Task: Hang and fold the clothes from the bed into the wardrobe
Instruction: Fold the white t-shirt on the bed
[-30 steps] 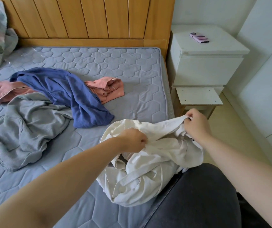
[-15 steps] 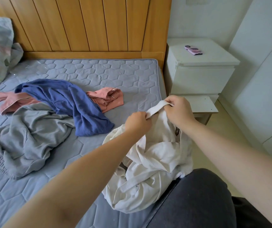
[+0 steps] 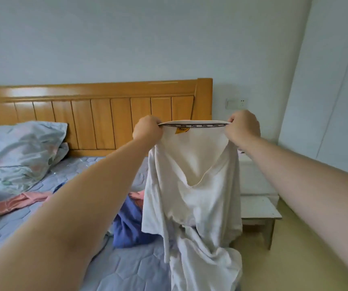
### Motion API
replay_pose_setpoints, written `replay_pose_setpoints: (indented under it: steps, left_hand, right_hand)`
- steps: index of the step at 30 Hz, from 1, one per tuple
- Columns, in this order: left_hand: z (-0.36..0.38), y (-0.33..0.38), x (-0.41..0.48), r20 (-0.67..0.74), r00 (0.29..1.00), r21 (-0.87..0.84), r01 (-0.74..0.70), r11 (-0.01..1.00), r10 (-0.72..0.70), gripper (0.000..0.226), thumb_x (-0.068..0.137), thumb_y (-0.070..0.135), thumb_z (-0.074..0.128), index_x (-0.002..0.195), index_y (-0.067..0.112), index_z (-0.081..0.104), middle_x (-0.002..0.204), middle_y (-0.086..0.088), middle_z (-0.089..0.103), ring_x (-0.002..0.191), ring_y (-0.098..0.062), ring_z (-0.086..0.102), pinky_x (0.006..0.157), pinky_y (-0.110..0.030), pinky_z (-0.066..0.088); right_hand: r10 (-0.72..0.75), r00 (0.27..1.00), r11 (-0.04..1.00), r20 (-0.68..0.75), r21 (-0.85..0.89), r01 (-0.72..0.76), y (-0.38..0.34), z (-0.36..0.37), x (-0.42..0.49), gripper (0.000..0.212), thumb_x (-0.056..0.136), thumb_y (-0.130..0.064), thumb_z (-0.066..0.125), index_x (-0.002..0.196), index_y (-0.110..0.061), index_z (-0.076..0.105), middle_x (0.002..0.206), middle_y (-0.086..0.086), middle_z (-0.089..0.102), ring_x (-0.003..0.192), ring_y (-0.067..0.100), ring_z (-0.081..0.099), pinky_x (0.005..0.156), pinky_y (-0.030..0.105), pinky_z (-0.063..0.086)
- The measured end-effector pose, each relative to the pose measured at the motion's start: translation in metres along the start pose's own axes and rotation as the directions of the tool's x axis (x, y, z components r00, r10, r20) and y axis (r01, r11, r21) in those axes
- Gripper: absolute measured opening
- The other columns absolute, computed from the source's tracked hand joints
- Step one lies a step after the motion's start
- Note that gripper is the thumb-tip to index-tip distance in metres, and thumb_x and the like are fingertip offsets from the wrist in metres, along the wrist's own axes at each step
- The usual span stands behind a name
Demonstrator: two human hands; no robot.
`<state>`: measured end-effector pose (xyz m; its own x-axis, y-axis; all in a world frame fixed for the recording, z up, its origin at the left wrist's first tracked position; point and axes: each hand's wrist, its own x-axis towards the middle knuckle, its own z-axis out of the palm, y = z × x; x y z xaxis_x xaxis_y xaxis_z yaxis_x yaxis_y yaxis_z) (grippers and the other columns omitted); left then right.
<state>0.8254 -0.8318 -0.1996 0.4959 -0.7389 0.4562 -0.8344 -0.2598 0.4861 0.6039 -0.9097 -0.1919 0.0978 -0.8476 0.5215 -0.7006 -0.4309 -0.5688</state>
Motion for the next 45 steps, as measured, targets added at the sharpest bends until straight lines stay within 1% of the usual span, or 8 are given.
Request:
replay_pose_setpoints:
  steps: [10,16,22,25,28,33,37,45]
  left_hand:
    - [-0.133,0.037,0.048,-0.284,0.959,-0.26,-0.066,0.963,-0.011,0.033,0.077,-0.004,0.046,0.087,0.015,0.072,0.077,-0.001,0.062,0.076,-0.022,0.059,0.067,-0.026,0.046]
    - [-0.149,0.024,0.038,0.14,0.99,-0.346,0.072,0.935,-0.024,0.023,0.081,-0.005,0.04,0.079,0.005,0.06,0.075,-0.009,0.052,0.069,-0.023,0.048,0.062,-0.027,0.041]
    - [-0.151,-0.006,0.012,0.428,0.904,-0.44,0.21,0.873,-0.002,0.041,0.079,0.042,0.071,0.109,0.014,0.068,0.105,-0.009,0.071,0.098,-0.025,0.067,0.086,-0.036,0.055]
    - [-0.145,-0.016,-0.003,0.606,0.792,-0.394,0.219,0.893,0.072,0.045,0.071,0.037,0.079,0.109,0.016,0.066,0.11,-0.008,0.07,0.102,-0.023,0.067,0.093,-0.037,0.052]
    - [-0.143,-0.018,-0.012,0.741,0.672,-0.112,0.106,0.988,0.011,0.029,0.077,0.005,0.075,0.101,0.017,0.065,0.108,-0.006,0.07,0.099,-0.022,0.066,0.091,-0.033,0.052]
    - [-0.165,0.005,-0.015,0.123,0.992,0.38,-0.068,0.923,0.022,0.016,0.086,0.019,0.055,0.084,0.006,0.063,0.084,-0.009,0.061,0.085,-0.03,0.06,0.067,-0.031,0.043]
    - [-0.211,0.023,-0.009,-0.296,0.955,-0.018,0.028,0.999,-0.032,0.021,0.083,0.009,0.048,0.062,0.01,0.047,0.063,-0.004,0.049,0.069,-0.027,0.05,0.057,-0.029,0.035]
    - [-0.315,0.081,-0.016,-0.581,0.813,-0.212,-0.112,0.971,-0.033,0.026,0.087,0.009,0.044,0.061,0.012,0.043,0.065,-0.006,0.048,0.069,-0.028,0.048,0.056,-0.028,0.031]
  right_hand:
    - [0.136,0.959,0.965,-0.249,0.251,-0.071,-0.054,-0.109,0.065,0.02,0.084,0.001,0.044,0.065,-0.006,0.045,0.064,0.001,0.041,0.075,0.023,0.046,0.057,0.023,0.031]
    - [0.054,0.976,0.887,0.213,0.438,-0.145,-0.051,-0.131,0.046,0.024,0.083,-0.025,0.055,0.063,-0.014,0.05,0.065,0.004,0.053,0.059,0.024,0.051,0.052,0.026,0.034]
    - [-0.093,0.717,0.965,0.691,0.241,-0.107,-0.035,-0.131,0.027,0.012,0.08,-0.007,0.074,0.082,-0.007,0.062,0.081,0.007,0.069,0.074,0.018,0.069,0.067,0.028,0.054]
    - [0.0,0.883,0.972,0.47,-0.209,0.112,-0.037,-0.119,0.013,0.007,0.084,-0.005,0.063,0.078,-0.004,0.059,0.081,0.011,0.059,0.084,0.028,0.058,0.063,0.028,0.044]
    - [-0.025,0.994,0.994,0.109,-0.102,0.036,-0.039,-0.114,0.004,0.02,0.084,-0.011,0.055,0.065,-0.005,0.05,0.07,0.012,0.049,0.077,0.031,0.05,0.053,0.027,0.032]
    - [0.073,0.984,0.997,-0.162,0.028,-0.07,-0.057,-0.118,-0.009,0.02,0.089,-0.025,0.054,0.084,-0.006,0.055,0.094,0.018,0.062,0.094,0.04,0.061,0.069,0.033,0.041]
    - [0.042,0.936,0.993,-0.349,0.114,-0.001,-0.084,-0.144,-0.005,0.014,0.086,-0.005,0.046,0.075,-0.009,0.053,0.092,0.02,0.064,0.081,0.037,0.057,0.065,0.032,0.037]
    - [0.098,0.768,0.911,-0.633,0.367,0.186,-0.153,-0.216,0.01,0.018,0.085,0.0,0.043,0.074,-0.014,0.044,0.077,0.004,0.051,0.07,0.028,0.044,0.059,0.028,0.027]
